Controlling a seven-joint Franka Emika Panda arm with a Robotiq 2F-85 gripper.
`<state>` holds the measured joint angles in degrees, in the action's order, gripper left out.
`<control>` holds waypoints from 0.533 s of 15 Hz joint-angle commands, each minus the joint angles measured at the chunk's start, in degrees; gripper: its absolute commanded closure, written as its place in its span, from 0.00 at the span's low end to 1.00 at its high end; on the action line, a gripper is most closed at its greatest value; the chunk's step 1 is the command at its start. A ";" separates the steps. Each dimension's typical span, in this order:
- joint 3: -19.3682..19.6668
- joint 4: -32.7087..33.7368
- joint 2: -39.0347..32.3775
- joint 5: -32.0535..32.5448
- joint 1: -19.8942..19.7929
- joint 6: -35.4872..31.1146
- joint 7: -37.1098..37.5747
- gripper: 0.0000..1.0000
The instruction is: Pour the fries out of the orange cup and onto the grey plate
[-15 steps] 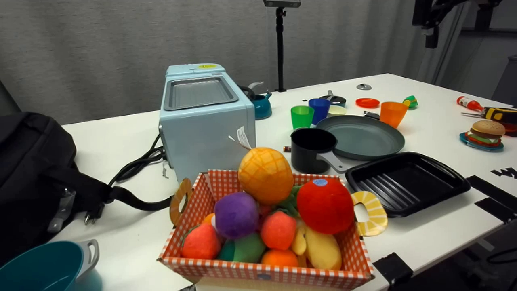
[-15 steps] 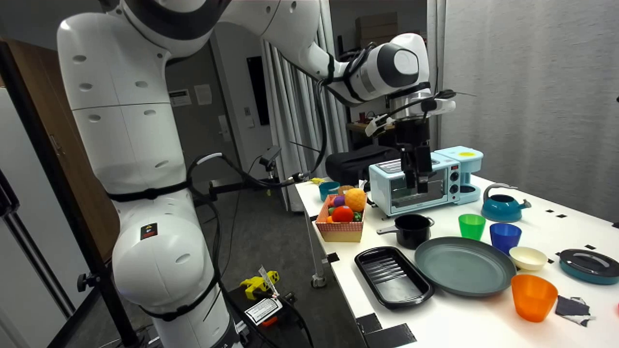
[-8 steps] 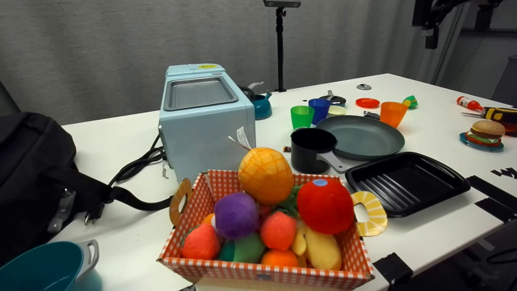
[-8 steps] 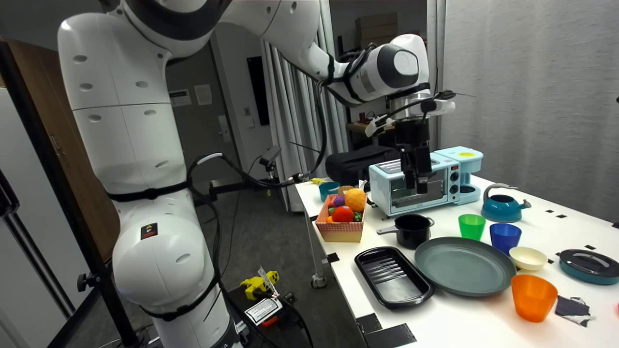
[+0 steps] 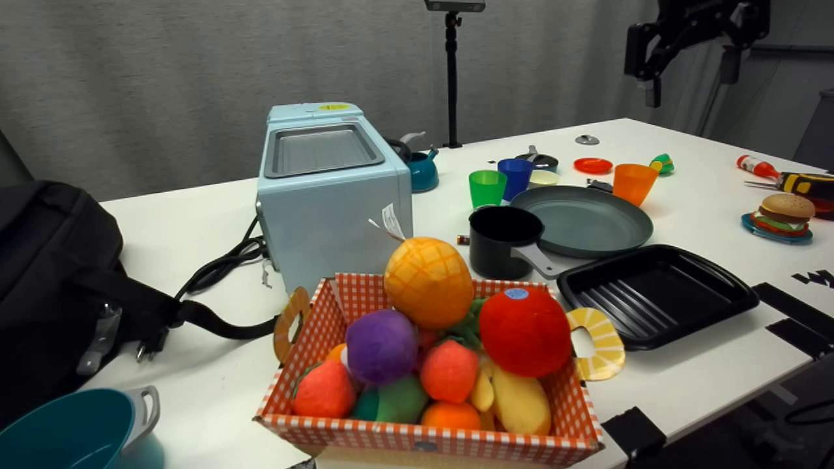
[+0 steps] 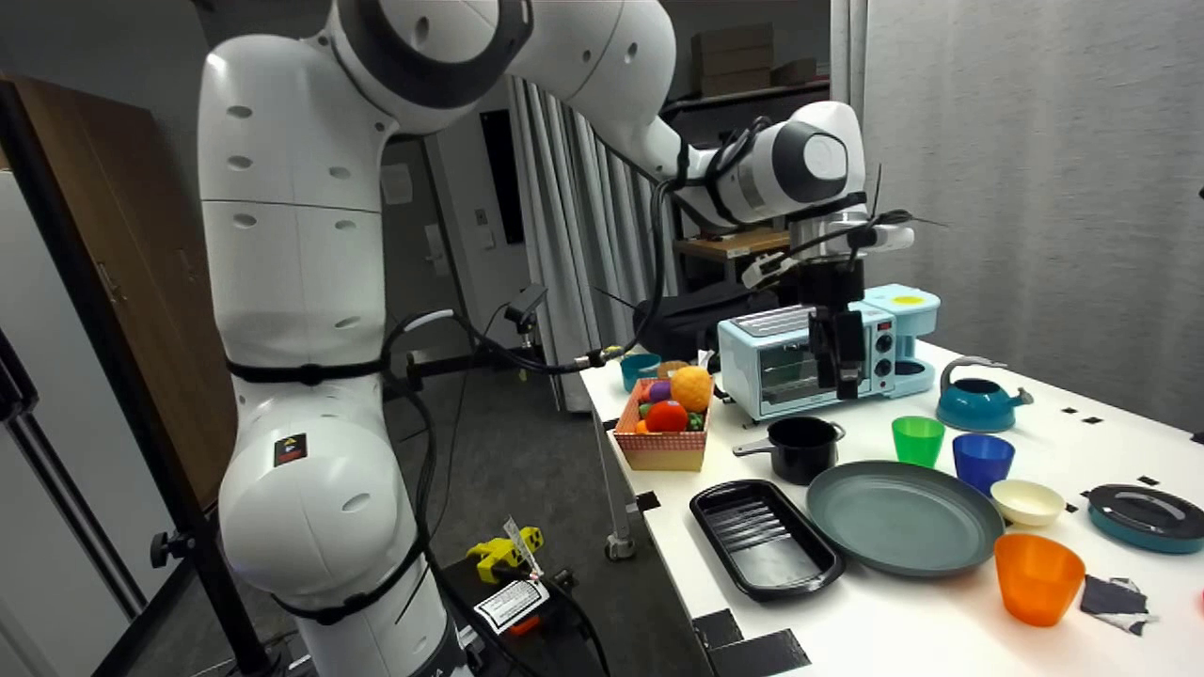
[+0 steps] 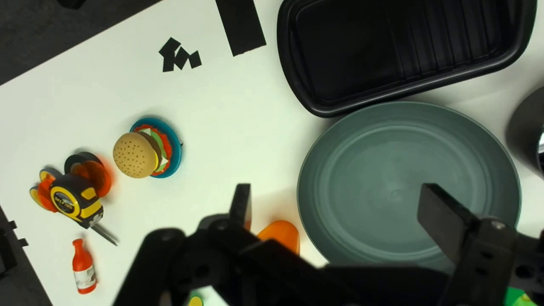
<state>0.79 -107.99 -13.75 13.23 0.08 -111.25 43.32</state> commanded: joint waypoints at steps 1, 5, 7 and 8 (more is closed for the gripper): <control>2.47 12.32 -11.33 0.00 0.58 1.73 0.14 0.00; 4.30 24.06 -21.13 -1.85 -0.61 6.01 -6.69 0.00; 4.37 29.49 -25.20 -3.27 -1.91 8.90 -13.95 0.00; 4.35 32.20 -27.06 -3.86 -2.49 10.42 -17.80 0.00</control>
<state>5.02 -87.06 -33.71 12.04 -0.69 -107.08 35.31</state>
